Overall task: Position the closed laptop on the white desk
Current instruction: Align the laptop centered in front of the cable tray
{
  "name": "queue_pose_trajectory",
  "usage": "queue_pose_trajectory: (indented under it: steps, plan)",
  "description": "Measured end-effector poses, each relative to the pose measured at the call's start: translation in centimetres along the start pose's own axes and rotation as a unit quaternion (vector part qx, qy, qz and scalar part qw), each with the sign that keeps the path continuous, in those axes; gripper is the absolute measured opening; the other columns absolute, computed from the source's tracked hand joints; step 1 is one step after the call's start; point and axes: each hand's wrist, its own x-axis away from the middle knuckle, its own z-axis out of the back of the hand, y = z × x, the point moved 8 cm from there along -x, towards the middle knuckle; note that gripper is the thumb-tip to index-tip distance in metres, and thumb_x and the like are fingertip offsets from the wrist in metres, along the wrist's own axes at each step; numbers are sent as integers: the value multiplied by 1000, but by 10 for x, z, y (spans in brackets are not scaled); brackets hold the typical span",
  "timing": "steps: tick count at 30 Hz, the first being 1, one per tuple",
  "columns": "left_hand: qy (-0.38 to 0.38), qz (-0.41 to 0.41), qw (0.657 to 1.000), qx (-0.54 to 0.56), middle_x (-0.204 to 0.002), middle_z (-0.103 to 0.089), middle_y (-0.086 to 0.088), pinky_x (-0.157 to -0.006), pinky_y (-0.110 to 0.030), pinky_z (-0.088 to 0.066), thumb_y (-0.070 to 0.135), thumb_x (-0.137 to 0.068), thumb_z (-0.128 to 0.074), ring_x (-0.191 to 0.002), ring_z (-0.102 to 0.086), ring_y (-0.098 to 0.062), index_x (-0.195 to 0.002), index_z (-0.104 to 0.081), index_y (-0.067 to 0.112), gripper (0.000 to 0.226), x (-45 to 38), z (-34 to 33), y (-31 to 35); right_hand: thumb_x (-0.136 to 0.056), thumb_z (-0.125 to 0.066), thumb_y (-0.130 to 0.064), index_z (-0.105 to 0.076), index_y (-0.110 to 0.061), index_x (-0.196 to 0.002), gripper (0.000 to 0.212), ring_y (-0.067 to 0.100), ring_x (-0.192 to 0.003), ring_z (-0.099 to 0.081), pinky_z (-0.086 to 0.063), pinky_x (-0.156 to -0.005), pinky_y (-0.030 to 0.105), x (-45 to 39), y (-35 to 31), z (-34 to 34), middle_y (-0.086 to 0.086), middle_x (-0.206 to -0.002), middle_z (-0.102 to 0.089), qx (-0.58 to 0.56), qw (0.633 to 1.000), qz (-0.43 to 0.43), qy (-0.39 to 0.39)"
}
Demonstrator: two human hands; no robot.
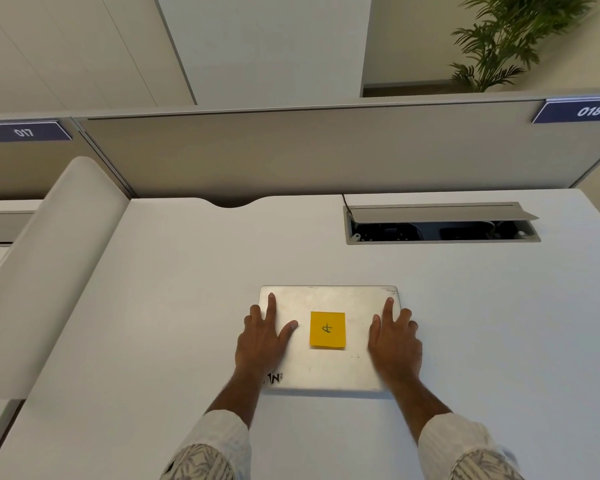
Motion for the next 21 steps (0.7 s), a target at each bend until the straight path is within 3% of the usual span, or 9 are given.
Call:
queue_pose_trajectory:
  steps: [21]
  plan:
    - [15, 5, 1000, -24, -132, -36, -7, -77, -39, -54, 75, -93, -25, -117, -45, -25, -159, -3, 26, 85, 5, 0, 1, -102, -27, -44, -23, -15, -153, 59, 25, -98, -54, -54, -65, 37, 2, -1, -1, 14, -120, -47, 21, 1000, 3, -6]
